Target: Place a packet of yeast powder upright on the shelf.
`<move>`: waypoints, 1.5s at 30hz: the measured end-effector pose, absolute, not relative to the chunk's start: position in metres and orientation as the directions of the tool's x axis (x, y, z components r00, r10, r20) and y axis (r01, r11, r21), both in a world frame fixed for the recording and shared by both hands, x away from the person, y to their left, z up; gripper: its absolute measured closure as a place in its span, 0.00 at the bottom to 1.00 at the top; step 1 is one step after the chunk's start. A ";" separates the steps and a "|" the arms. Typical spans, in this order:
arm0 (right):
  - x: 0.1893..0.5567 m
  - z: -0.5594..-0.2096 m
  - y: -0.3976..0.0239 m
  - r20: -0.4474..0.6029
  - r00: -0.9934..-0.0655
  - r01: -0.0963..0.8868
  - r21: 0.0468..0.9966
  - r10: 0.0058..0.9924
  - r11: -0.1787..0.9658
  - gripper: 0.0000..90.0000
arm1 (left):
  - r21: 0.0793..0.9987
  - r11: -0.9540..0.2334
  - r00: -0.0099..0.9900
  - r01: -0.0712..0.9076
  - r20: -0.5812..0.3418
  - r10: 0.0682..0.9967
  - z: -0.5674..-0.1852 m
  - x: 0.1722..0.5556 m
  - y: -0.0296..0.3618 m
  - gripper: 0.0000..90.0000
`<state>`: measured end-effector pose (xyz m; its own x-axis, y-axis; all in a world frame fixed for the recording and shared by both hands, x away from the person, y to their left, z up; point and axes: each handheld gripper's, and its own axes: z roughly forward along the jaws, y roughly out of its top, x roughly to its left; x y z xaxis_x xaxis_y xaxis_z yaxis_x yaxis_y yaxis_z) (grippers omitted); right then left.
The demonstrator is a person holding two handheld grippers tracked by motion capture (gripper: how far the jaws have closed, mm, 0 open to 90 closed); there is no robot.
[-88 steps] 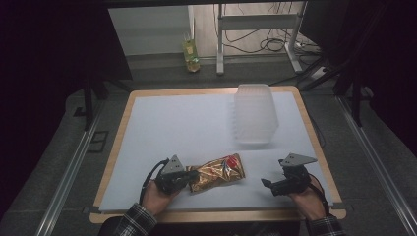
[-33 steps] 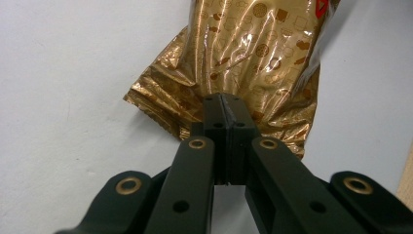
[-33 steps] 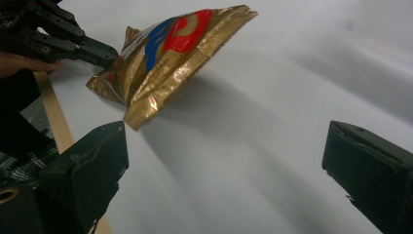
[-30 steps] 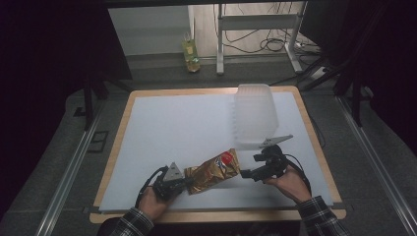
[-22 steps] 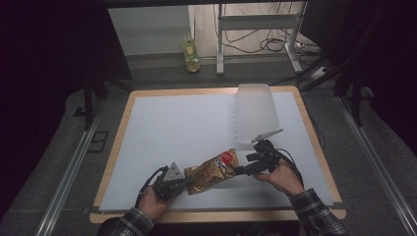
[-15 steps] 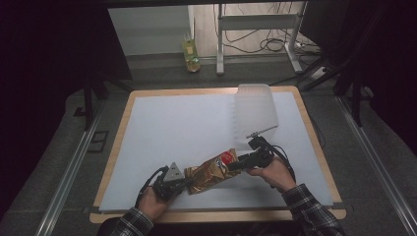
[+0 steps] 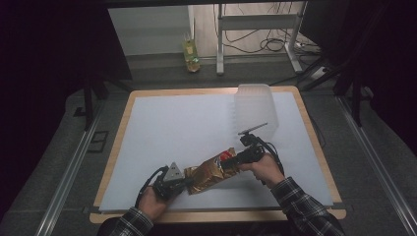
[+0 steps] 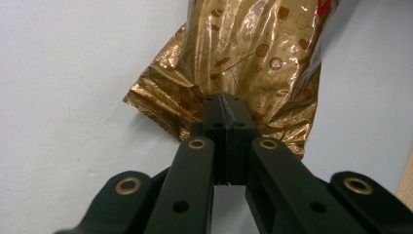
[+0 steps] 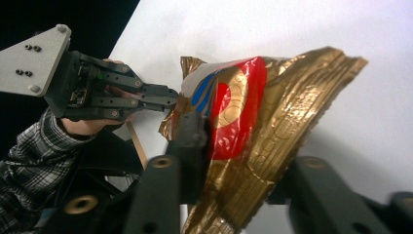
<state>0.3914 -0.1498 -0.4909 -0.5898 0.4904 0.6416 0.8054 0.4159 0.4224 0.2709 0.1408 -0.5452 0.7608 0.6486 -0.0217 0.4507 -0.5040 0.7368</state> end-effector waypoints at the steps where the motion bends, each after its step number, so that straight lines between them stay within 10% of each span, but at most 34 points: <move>1: 0.391 -0.491 -0.150 0.642 -0.590 0.805 0.422 0.490 0.416 0.77 | 0.737 -0.503 0.760 0.452 -0.023 0.650 -0.545 0.271 0.141 1.00; 45: 0.388 -0.422 -0.162 0.385 -0.825 0.560 0.656 0.414 0.505 0.88 | 0.839 -0.369 0.689 0.400 -0.010 0.725 -0.527 0.265 0.157 0.26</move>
